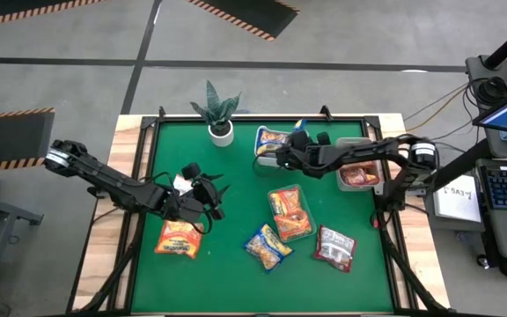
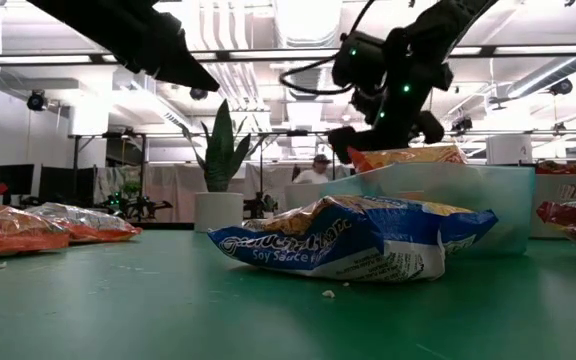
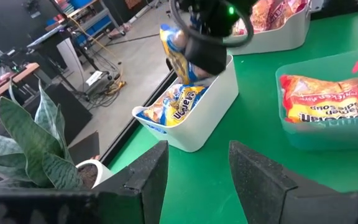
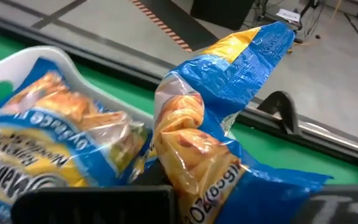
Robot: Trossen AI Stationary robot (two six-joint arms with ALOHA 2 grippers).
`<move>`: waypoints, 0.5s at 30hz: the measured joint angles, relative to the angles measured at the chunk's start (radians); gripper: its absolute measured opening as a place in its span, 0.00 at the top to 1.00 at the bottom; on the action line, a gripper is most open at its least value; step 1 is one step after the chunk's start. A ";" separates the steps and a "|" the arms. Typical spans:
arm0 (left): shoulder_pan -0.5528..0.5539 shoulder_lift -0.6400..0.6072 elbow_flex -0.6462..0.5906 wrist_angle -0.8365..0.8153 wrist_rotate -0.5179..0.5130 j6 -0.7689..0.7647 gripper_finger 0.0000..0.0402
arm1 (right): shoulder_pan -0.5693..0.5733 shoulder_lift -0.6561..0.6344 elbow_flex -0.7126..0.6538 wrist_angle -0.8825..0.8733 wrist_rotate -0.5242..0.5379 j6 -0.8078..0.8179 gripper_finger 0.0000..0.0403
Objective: Sort Maruchan noodles
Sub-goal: Put the blue noodle pack into the white bin
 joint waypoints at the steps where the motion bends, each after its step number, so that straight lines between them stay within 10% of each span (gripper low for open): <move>1: 0.000 0.000 0.000 0.005 0.000 0.000 0.62 | 0.000 0.011 0.003 0.002 -0.004 0.001 0.93; 15: 0.000 0.000 -0.004 0.011 0.000 -0.062 0.62 | 0.007 0.045 0.021 -0.003 -0.058 -0.034 0.69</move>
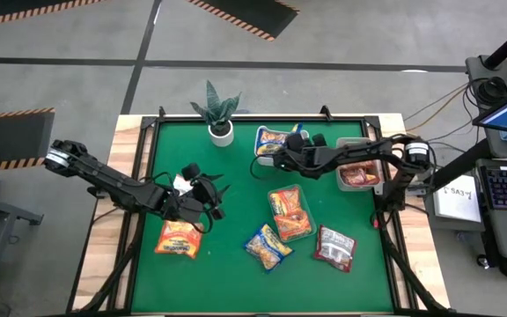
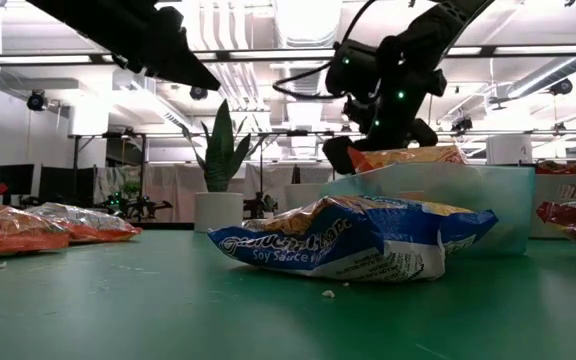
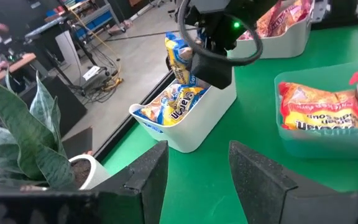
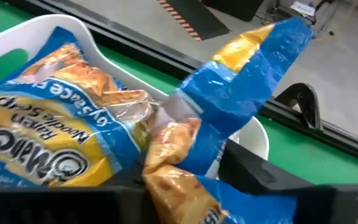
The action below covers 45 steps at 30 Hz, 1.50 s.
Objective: Sort Maruchan noodles
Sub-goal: Put the blue noodle pack into the white bin
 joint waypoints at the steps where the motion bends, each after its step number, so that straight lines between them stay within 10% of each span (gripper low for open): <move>1: 0.000 0.000 0.000 0.000 0.000 -0.015 0.62 | 0.001 -0.006 0.000 -0.005 -0.008 -0.009 0.66; 20: 0.000 0.125 -0.001 -0.002 0.118 -0.422 0.62 | 0.070 -0.348 -0.017 -0.229 -0.131 -0.151 0.31; 35: 0.000 0.224 0.070 -0.005 0.140 -0.436 0.62 | -0.036 -0.454 -0.256 0.388 -0.103 -0.427 0.77; 45: 0.000 0.223 0.095 -0.005 0.139 -0.385 0.62 | -0.189 -0.269 -0.261 0.496 -0.322 -0.515 0.97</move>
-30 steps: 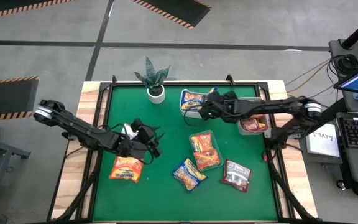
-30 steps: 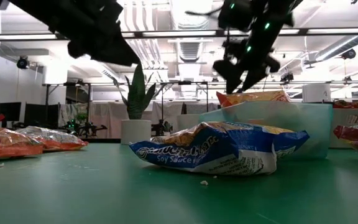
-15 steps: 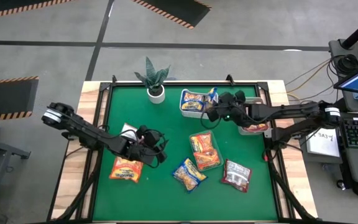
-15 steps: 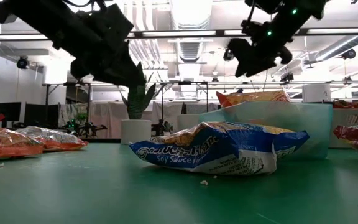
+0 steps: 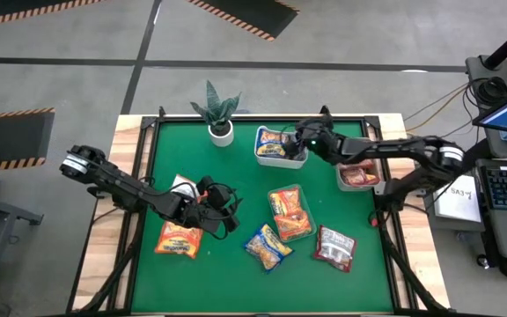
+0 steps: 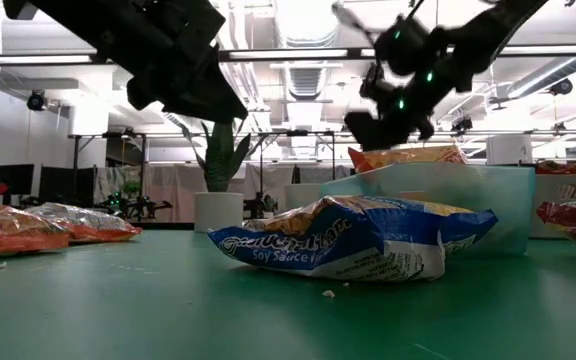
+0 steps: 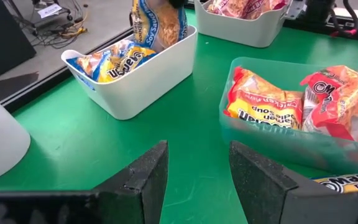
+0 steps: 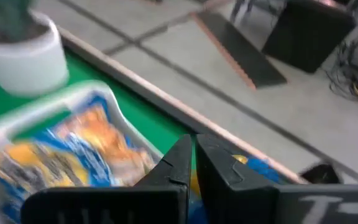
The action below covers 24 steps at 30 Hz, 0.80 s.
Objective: Sort Maruchan noodles
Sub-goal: Put the blue noodle pack into the white bin, then put the orange noodle pack into the green bin
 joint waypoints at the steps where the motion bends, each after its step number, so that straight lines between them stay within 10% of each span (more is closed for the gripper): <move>1: 0.000 0.000 0.000 0.000 0.000 0.000 0.62 | -0.003 0.022 -0.001 0.002 -0.003 0.008 0.97; 16: 0.000 -0.015 0.001 -0.034 0.027 -0.045 0.62 | 0.015 0.058 0.002 -0.040 -0.014 0.034 0.97; 24: 0.016 -0.016 0.139 -0.647 0.123 -0.471 0.62 | 0.081 -0.179 0.004 -0.175 -0.013 0.036 0.97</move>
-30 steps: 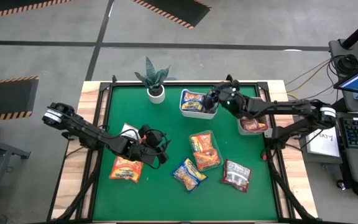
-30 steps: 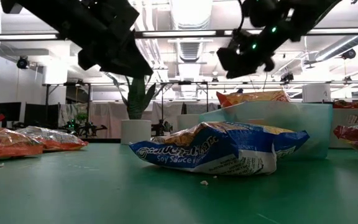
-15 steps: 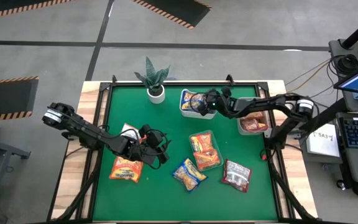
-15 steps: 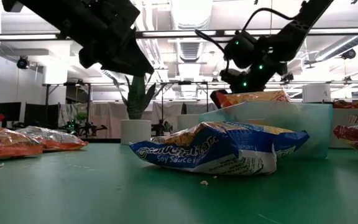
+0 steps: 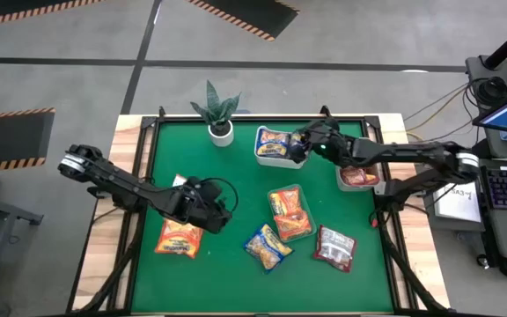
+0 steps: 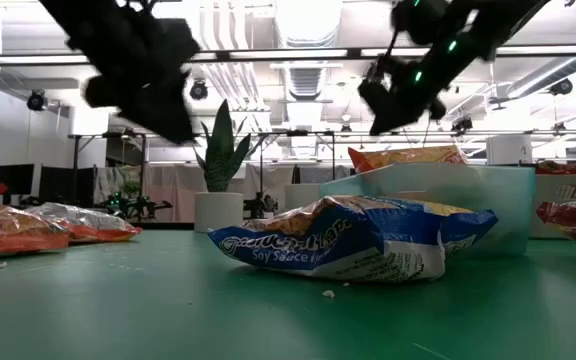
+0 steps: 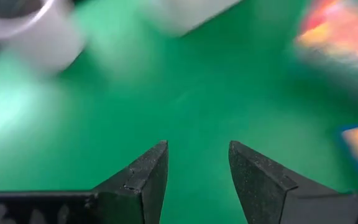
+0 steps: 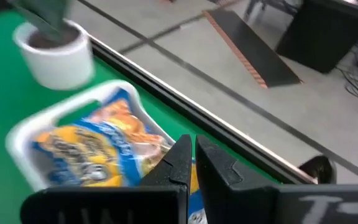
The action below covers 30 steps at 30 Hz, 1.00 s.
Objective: Sort Maruchan noodles
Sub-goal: Put the orange noodle pack into the green bin
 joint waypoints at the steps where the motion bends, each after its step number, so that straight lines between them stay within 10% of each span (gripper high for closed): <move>1: 0.003 0.008 0.022 -0.102 0.025 -0.083 0.62 | 0.016 -0.026 0.000 -0.017 0.000 0.000 0.97; 9: 0.019 0.086 0.083 -0.597 0.243 -0.595 0.62 | 0.127 -0.161 -0.032 -0.141 0.004 0.097 0.97; 30: 0.039 0.340 0.070 -0.481 0.373 -0.468 0.46 | 0.159 -0.195 -0.119 -0.132 0.003 0.211 0.97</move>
